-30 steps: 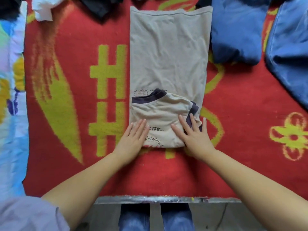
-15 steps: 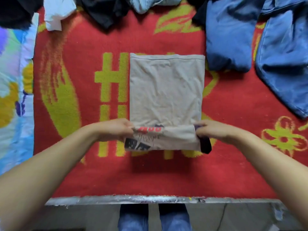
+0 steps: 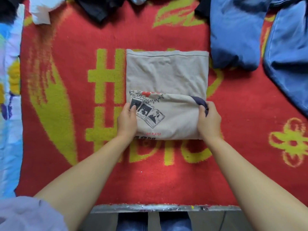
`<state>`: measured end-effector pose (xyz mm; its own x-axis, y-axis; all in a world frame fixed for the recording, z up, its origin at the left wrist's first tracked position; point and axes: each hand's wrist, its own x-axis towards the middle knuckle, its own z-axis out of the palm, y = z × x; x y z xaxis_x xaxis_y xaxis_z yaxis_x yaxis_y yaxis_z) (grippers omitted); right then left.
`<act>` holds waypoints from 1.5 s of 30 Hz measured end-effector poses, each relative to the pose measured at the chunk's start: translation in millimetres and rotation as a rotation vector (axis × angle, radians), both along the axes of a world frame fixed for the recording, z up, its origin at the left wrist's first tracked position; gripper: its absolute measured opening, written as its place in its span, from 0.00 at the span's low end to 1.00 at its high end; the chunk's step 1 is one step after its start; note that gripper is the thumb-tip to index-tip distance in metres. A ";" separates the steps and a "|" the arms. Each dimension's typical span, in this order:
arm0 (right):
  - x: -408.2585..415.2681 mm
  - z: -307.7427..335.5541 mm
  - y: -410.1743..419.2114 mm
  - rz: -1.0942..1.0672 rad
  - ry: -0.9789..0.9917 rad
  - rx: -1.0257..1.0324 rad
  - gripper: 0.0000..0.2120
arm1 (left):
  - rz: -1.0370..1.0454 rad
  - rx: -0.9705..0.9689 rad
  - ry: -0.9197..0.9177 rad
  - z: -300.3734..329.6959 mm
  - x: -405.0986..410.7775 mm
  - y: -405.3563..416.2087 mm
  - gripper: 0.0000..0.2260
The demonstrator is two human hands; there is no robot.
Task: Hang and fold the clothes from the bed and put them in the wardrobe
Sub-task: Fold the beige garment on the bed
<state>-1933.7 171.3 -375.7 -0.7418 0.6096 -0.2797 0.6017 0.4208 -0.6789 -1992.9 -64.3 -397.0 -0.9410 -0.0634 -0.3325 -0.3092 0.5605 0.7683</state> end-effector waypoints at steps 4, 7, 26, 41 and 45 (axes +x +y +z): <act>-10.8 -8.7 11.7 0.076 -0.018 0.034 0.08 | 0.032 -0.057 0.078 -10.1 -7.9 -2.3 0.09; -12.3 -12.4 11.1 0.137 -0.121 0.055 0.14 | 0.041 -0.159 -0.012 -17.8 -7.5 -2.1 0.09; 12.3 27.8 3.9 1.258 -0.644 0.538 0.38 | -1.224 -0.641 -0.118 35.9 10.3 -12.2 0.34; -44.1 18.7 42.6 0.163 -0.276 -0.444 0.18 | 0.034 0.320 -0.474 26.9 -67.3 -20.3 0.07; -31.6 -8.6 14.9 0.137 -0.255 -0.082 0.20 | 0.003 -0.111 -0.125 -4.2 -43.8 -1.7 0.12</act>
